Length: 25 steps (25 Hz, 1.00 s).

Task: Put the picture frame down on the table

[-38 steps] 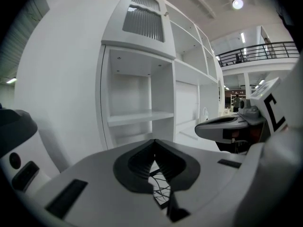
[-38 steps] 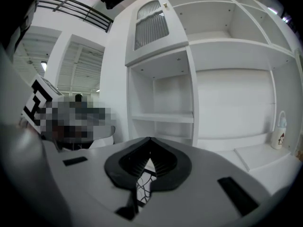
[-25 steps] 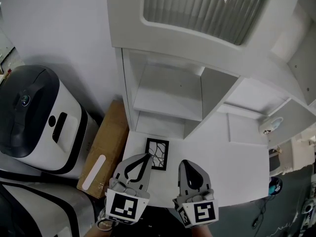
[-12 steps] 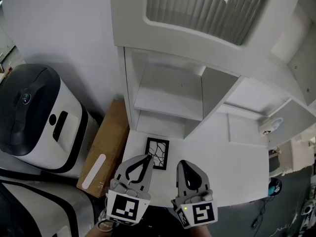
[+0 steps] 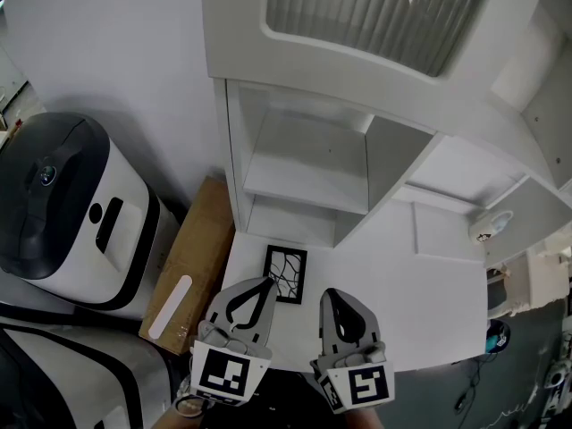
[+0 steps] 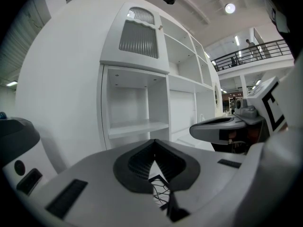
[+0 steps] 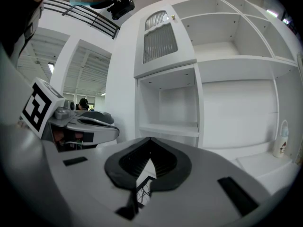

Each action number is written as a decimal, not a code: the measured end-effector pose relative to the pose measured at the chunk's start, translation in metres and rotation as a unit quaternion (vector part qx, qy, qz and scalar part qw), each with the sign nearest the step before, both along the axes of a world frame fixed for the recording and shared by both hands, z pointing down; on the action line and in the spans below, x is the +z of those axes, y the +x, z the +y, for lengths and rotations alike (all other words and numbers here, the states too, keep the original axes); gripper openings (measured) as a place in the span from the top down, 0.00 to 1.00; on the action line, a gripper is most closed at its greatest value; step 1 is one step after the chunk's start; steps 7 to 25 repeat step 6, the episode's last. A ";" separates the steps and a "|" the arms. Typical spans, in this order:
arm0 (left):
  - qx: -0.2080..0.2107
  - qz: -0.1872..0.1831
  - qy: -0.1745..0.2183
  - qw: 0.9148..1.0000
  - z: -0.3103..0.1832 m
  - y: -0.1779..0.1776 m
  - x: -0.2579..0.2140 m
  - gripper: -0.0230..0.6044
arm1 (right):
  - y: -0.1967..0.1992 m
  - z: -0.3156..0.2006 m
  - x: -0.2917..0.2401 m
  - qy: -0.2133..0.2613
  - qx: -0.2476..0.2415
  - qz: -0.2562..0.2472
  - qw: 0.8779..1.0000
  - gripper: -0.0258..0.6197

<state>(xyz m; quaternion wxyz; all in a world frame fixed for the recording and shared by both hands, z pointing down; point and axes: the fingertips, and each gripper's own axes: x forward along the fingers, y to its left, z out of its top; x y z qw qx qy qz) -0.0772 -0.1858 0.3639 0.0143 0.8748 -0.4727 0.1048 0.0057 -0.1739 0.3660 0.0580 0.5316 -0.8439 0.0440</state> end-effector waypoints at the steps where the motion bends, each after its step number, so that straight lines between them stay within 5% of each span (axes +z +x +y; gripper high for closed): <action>1: 0.001 -0.001 -0.001 1.000 0.000 0.000 0.000 0.96 | 0.000 0.000 0.000 -0.001 -0.001 -0.001 1.000 0.96; 25: 0.002 0.001 -0.004 1.000 0.001 0.000 0.002 0.96 | 0.000 0.000 0.001 -0.004 -0.002 -0.004 1.000 0.96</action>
